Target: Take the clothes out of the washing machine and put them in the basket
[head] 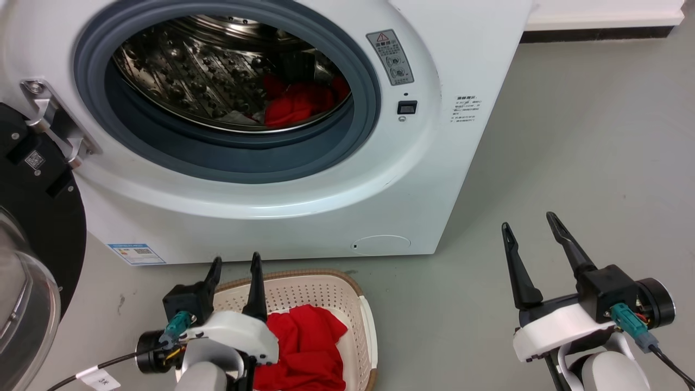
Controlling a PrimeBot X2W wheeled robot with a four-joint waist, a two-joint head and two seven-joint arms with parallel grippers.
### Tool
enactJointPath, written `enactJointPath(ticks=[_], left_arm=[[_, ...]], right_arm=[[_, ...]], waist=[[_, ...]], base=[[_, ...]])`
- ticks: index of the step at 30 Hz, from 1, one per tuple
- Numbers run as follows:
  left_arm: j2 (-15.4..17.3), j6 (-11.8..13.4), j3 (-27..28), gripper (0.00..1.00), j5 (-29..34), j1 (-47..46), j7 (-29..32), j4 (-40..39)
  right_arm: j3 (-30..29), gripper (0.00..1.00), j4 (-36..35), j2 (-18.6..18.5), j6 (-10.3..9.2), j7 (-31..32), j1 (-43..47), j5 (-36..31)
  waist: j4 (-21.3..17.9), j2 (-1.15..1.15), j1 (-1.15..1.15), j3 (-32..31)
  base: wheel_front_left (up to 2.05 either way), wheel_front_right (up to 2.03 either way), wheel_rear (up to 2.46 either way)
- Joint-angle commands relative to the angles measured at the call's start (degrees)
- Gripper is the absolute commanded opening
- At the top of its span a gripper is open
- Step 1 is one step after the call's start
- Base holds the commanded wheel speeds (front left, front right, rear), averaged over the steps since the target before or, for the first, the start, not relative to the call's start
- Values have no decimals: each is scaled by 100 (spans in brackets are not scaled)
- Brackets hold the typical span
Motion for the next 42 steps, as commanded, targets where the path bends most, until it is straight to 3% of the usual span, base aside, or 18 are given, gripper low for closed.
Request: enactJointPath(ticks=[1, 15, 22, 34, 42], left_arm=[[-4, 25, -20, 100, 43, -16, -14, -103], [-3, 200, 73, 100, 278, -1060, -14, -748], [187, -5, 346, 100, 634, -1955, -14, -510], [937, -311, 460, 100, 842, -4015, 119, 1360], [1513, -482, 426, 100, 883, -5368, 817, 2387]], right_arm=[[-9, 100, -49, -1, -4, 39, 88, 8], [68, 100, -355, -1, -4, 111, 27, 73], [143, 100, -392, 0, -4, 36, -132, 164], [552, 100, -21, 0, -4, -220, -755, 630], [789, 100, 84, 3, -4, -267, -1070, 1056]], waist=[[6, 0, 1, -29], [-263, 0, 1, 273], [-449, 0, 1, 812], [-1064, 0, 1, 2035], [-1548, 0, 1, 2590]], base=[[0, 0, 0], [0, 0, 0], [0, 0, 0], [0, 0, 0], [0, 0, 0]])
